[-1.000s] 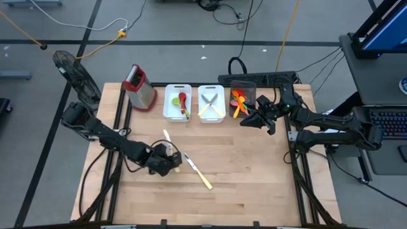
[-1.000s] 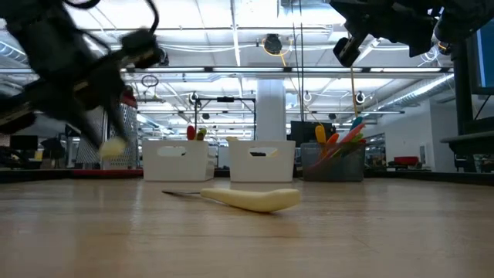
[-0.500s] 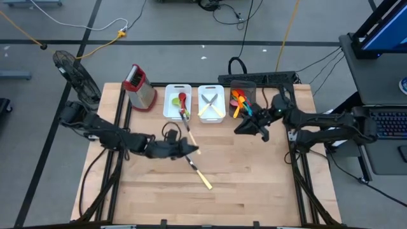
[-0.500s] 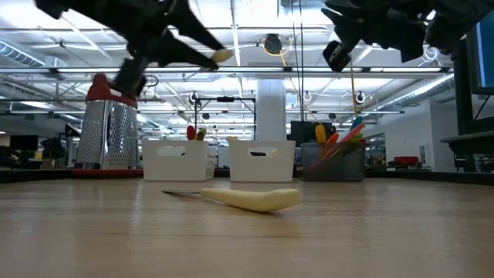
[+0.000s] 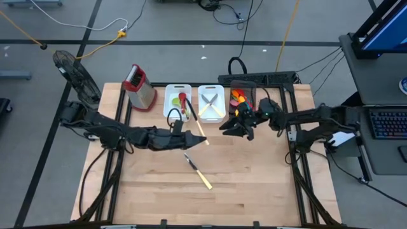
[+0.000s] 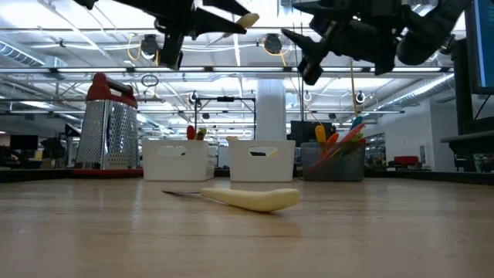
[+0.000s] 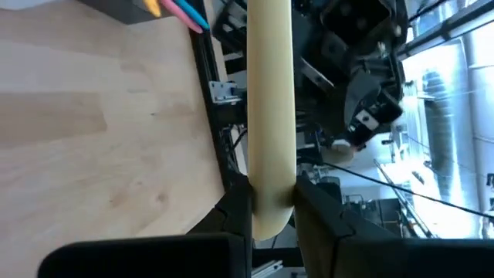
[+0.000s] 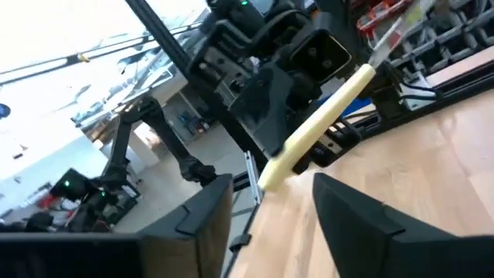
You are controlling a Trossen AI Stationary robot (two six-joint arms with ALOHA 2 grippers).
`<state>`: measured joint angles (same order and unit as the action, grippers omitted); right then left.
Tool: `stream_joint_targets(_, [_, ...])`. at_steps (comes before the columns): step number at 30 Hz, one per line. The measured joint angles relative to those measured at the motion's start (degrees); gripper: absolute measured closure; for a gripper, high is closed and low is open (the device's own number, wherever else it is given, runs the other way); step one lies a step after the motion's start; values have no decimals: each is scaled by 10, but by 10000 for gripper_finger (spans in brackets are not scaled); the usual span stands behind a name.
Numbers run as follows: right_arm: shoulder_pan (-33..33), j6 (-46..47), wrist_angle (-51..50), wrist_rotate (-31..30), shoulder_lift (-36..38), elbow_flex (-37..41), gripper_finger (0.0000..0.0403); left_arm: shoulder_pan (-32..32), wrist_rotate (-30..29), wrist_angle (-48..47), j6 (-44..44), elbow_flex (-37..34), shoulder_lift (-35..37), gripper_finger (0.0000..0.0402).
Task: Pick & Place Kitchen Items
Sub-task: Put the yellow knife into the right white bin
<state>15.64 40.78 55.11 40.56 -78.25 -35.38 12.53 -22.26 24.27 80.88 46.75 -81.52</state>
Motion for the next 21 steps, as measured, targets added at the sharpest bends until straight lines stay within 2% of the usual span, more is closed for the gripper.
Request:
stream_joint_targets(7, [1, 49, -23, 14, -50, -77, 178, -2, 3, -114, 5, 41, 0, 346])
stream_joint_targets(12, [4, 61, -125, -5, -73, -122, 176, -1, 2, -133, 8, 46, 0, 346])
stream_joint_targets(18, [-14, 55, -143, -6, -89, -159, 177, -2, 3, -163, 21, 46, 0, 346])
stream_joint_targets(21, [-21, 40, -183, -35, -89, -171, 175, -2, 3, -162, 21, 46, 0, 346])
